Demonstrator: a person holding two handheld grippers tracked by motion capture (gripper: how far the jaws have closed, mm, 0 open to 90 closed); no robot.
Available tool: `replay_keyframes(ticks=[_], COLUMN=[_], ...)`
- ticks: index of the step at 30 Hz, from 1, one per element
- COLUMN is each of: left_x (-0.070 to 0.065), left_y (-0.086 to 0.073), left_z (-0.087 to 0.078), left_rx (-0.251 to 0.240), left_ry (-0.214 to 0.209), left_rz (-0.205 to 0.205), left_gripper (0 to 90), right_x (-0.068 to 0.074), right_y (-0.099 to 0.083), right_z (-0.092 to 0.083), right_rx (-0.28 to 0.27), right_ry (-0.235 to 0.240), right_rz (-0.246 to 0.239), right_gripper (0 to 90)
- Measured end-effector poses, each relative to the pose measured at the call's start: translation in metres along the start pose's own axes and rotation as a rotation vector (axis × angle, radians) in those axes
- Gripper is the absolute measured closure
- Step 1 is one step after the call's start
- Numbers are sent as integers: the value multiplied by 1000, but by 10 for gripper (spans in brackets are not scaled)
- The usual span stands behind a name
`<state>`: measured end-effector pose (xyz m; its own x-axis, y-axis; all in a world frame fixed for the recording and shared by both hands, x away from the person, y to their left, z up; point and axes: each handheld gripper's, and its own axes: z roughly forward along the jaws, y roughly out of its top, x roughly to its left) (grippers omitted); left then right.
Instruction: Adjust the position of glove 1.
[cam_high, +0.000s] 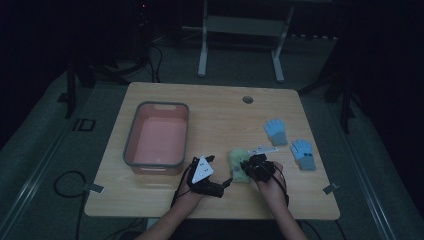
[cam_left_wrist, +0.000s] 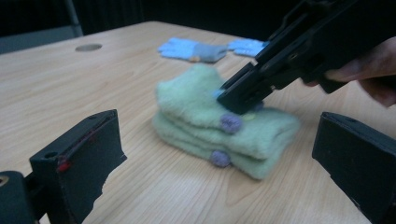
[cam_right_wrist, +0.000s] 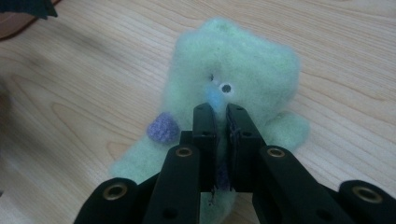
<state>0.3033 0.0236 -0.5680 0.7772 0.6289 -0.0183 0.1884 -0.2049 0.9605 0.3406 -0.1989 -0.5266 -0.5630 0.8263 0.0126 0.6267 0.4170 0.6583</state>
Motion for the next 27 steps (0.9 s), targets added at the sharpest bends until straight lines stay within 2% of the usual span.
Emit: replay_keyframes(ticks=[3, 6, 7, 9, 13, 15, 17, 18, 20, 21, 22, 24, 25, 26, 27], left_x=[0, 0, 0, -1, -4, -10, -16, -18, -23, -24, -25, -26, -27, -29, -30], left_y=[0, 0, 0, 1, 9, 15, 18, 20, 22, 22, 22, 22, 23, 24, 24], left_z=[-1, 0, 0, 0, 0, 0, -1, 0, 5, 9, 12, 17, 19, 22, 24], left_rx=[2, 11, 15, 25, 60, 83, 78, 94, 124, 147, 162, 184, 192, 207, 210], left_ry=[21, 0, 8, -1, -54, -29, -50, -79, -106, -135, -145, -191, -187, -213, -220], left_rz=[3, 16, 24, 24, 24, 64, 130, 151, 197, 211, 220, 256, 282, 317, 339], left_gripper=[30, 43, 43, 42, 43, 55, 99, 100, 97, 100, 105, 179, 190, 218, 278], right_x=[0, -2, -3, -9, -22, -29, -33, -35, -39, -41, -42, -46, -48, -49, -51], right_y=[2, 4, 5, 6, 7, 6, 6, 7, 8, 8, 9, 11, 13, 14, 17], right_z=[-5, -15, -19, -25, -31, -33, -35, -35, -36, -36, -36, -33, -31, -30, -27], right_rx=[-9, -38, -49, -64, -84, -92, -94, -93, -96, -98, -97, -93, -90, -88, -85], right_ry=[14, 26, 32, 39, 72, 84, 91, 101, 123, 137, 151, 157, 163, 163, 173], right_rz=[0, -12, -15, -25, -44, -53, -65, -68, -70, -71, -68, -65, -70, -70, -66], right_gripper=[763, 718, 706, 678, 610, 602, 595, 594, 593, 593, 589, 586, 575, 568, 568])
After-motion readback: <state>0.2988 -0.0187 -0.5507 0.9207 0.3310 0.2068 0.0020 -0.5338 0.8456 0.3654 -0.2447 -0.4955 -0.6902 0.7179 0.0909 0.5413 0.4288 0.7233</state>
